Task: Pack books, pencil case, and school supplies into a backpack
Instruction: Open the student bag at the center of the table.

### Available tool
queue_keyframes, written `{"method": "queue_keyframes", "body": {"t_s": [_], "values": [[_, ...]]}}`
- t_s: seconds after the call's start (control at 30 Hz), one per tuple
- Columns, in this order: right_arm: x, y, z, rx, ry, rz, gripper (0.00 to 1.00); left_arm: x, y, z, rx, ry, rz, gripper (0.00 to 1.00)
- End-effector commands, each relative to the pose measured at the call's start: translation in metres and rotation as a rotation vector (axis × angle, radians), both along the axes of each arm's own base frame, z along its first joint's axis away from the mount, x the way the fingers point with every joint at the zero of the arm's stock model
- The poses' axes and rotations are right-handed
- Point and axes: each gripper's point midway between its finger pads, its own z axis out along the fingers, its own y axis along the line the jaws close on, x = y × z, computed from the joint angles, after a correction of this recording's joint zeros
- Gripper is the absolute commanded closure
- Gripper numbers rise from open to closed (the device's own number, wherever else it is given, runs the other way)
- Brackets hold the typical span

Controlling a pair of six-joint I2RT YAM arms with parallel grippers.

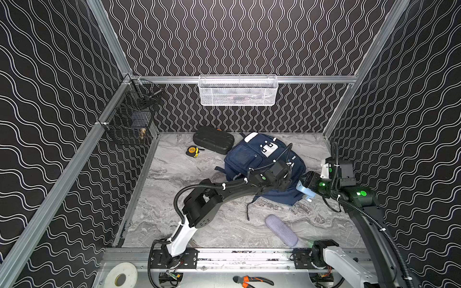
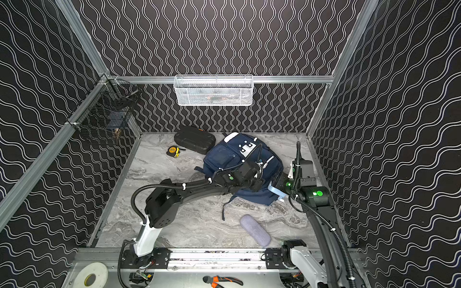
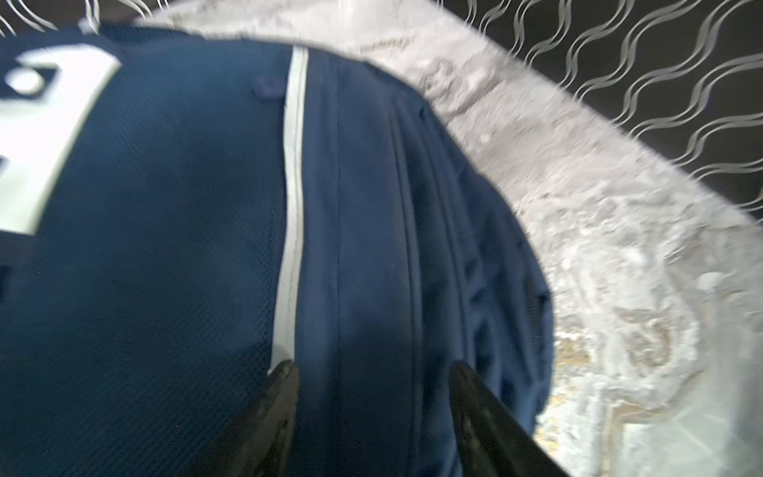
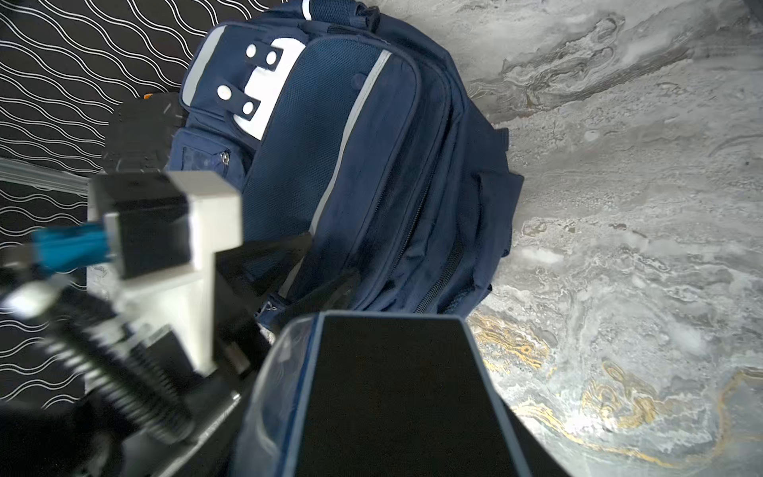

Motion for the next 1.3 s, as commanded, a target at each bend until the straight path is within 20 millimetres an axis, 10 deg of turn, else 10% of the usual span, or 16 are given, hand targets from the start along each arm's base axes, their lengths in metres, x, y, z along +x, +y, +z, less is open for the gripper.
{"method": "queue_keyframes", "body": {"t_s": [0.0, 0.17, 0.43, 0.97, 1.27], "values": [[0.004, 0.0, 0.004, -0.005, -0.028, 0.003, 0.78, 0.004, 0.004, -0.007, 0.041, -0.022, 0.004, 0.39], [0.001, -0.001, -0.009, -0.01, 0.001, 0.002, 0.79, 0.009, 0.011, -0.015, 0.078, -0.032, 0.042, 0.48], [0.0, -0.004, -0.009, -0.024, -0.003, -0.005, 0.79, 0.019, 0.029, 0.011, 0.091, -0.118, 0.124, 1.0], [0.007, 0.003, -0.005, 0.032, -0.023, -0.007, 0.78, 0.017, 0.053, 0.131, -0.114, -0.295, 0.204, 1.0], [0.033, 0.02, -0.004, 0.142, -0.035, 0.003, 0.78, 0.006, 0.051, 0.156, -0.225, -0.268, 0.171, 1.0]]}}
